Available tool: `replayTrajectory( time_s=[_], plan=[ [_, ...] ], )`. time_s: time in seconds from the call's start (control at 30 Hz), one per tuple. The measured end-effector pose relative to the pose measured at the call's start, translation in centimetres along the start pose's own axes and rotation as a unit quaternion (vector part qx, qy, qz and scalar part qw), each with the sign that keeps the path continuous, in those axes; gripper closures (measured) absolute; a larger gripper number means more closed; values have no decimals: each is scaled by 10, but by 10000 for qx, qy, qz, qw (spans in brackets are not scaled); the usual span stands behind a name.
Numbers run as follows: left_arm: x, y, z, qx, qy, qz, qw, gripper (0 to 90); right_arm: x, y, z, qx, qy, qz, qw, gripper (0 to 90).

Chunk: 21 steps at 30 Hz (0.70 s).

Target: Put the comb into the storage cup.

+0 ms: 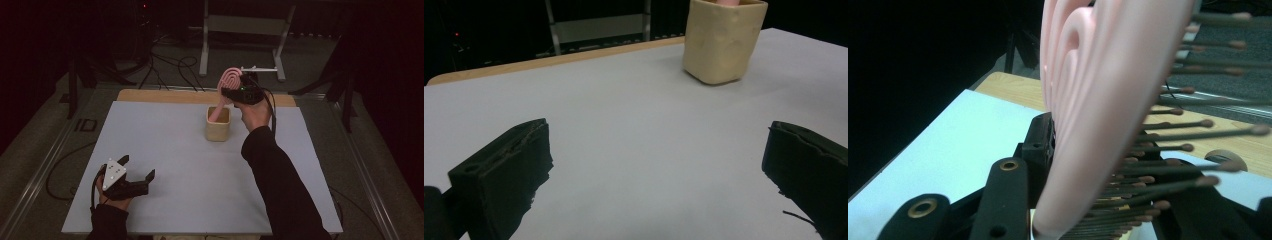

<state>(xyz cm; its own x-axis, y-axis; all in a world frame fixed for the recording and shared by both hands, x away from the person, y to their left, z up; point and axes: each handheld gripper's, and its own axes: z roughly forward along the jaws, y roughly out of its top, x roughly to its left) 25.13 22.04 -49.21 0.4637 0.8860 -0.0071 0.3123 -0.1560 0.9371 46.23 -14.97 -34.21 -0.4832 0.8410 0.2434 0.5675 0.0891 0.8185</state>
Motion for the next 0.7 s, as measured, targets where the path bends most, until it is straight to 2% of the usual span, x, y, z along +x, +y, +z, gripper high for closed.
replayTrajectory(
  time_s=[0.7],
  plan=[
    [0,0,0,-2,7,3,10000,2,1,-5,6,108,-28,-86,9999,637]
  ],
)
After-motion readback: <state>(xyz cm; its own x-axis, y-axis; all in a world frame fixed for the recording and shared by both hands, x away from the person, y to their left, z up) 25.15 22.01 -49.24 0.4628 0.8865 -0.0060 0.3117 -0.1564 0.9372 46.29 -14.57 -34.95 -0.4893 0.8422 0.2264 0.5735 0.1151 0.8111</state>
